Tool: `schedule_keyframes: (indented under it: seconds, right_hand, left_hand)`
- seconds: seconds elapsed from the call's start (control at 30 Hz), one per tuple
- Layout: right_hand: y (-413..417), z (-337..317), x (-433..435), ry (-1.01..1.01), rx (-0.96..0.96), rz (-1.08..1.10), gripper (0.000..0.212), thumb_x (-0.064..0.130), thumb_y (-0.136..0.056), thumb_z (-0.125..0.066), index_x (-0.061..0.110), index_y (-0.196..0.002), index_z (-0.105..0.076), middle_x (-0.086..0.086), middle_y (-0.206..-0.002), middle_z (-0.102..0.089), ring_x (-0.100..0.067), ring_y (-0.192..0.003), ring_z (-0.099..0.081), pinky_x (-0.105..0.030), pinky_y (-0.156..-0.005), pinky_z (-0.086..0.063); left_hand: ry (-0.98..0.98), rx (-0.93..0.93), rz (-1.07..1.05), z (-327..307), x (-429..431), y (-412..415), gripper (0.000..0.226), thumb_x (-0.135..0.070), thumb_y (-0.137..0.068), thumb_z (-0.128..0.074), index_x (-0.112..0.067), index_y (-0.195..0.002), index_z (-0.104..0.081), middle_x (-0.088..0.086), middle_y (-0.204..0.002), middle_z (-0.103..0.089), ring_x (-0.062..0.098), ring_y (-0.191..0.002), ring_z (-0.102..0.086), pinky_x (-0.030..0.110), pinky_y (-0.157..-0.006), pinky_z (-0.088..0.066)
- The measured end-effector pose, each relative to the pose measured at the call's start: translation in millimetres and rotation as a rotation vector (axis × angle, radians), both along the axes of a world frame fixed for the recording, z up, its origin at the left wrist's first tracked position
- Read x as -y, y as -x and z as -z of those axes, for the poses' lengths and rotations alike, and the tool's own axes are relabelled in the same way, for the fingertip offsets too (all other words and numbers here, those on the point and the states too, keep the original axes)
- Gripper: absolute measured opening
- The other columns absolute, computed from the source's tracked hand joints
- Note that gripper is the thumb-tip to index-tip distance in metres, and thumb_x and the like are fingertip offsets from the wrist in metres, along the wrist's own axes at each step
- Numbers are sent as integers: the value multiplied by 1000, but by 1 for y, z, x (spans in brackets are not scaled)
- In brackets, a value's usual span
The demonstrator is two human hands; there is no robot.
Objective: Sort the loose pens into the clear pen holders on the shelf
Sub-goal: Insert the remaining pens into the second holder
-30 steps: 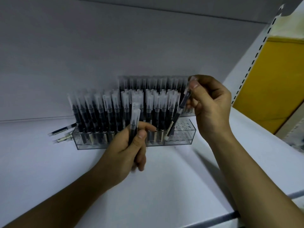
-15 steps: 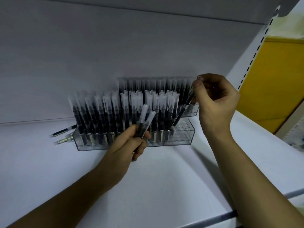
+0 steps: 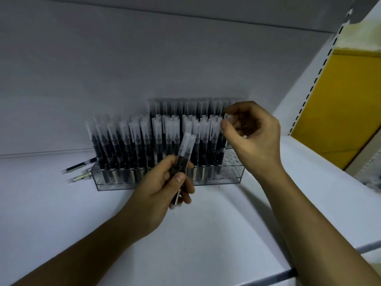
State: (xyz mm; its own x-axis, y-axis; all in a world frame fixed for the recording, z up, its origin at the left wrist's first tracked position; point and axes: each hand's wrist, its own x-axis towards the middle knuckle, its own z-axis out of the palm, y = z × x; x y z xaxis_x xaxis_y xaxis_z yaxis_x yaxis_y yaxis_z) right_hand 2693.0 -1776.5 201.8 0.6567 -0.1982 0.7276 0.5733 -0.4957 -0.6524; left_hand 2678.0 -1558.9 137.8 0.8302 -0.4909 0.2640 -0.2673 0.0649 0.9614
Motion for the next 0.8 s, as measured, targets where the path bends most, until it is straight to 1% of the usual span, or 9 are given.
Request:
schedule_keyframes:
  seconds: [0.1,0.17,0.37,0.47,0.53,0.6,0.67,0.73,0.8]
  right_hand:
    - [1,0,1,8,11,-11,20,2,-85,-75,15,-99,-69,2,-81,-65,-8,-69,-59,-20,-63,-50]
    - [1,0,1,12,19,-10,20,1,-85,-75,15,-98,-69,4,-81,-64,-8,-69,-59,-19,-63,-50]
    - [1,2,1,59,39,41,18,3,-84,-75,14,-98,-68,-1,-81,-67,-13,-68,-62,-18,-62,-52]
    - [0,4,2,127,2,25,19,2,-84,-75,15,-96,-68,2,-80,-66,-11,-67,-62,-16,-62,-50]
    - [-1,5,2,161,-23,28,19,3,-83,-75,15,-97,-69,4,-81,-65,-10,-67,-61,-17,-62,-48]
    - [-1,4,2,163,23,49,18,3,-83,-73,13,-97,-68,2,-84,-65,-13,-68,-61,-19,-62,-48]
    - [2,3,0,131,121,53,14,0,-84,-71,10,-93,-68,-2,-83,-65,-15,-64,-59,-20,-61,-46]
    - [5,4,-4,76,171,-5,11,-1,-86,-70,9,-90,-68,-4,-77,-64,-16,-59,-56,-22,-57,-45]
    - [8,7,-8,38,103,-141,7,2,-88,-70,8,-92,-72,-5,-73,-67,-19,-54,-54,-29,-50,-45]
  left_hand:
    - [-2,6,-15,-2,1,2,22,-10,-102,-44,-19,-115,-58,10,-90,-70,26,-75,-67,28,-55,-48]
    - [5,2,-21,-3,1,2,22,-9,-100,-45,-17,-116,-59,10,-90,-70,25,-75,-68,28,-56,-49]
    - [18,-24,-19,-6,3,4,29,-21,-91,-51,-18,-118,-61,9,-91,-73,23,-78,-70,26,-58,-51]
    - [17,-34,-20,-6,4,5,29,-22,-90,-52,-17,-117,-62,9,-92,-73,22,-77,-70,25,-58,-51]
    - [13,-38,-22,-6,3,5,26,-23,-92,-55,-18,-117,-62,8,-93,-74,20,-77,-70,25,-58,-51]
    - [2,-31,-20,-6,3,4,22,-26,-95,-58,-20,-116,-63,6,-96,-75,19,-78,-70,29,-60,-52]
    - [0,-35,-23,-6,2,4,23,-26,-94,-58,-21,-116,-64,4,-98,-75,19,-80,-71,32,-65,-55]
    - [9,-36,-32,-7,1,5,28,-24,-89,-56,-20,-115,-64,3,-98,-76,18,-79,-71,24,-62,-53]
    - [18,-26,-45,-9,2,6,29,-24,-87,-55,-18,-113,-65,3,-95,-76,16,-73,-69,18,-56,-49]
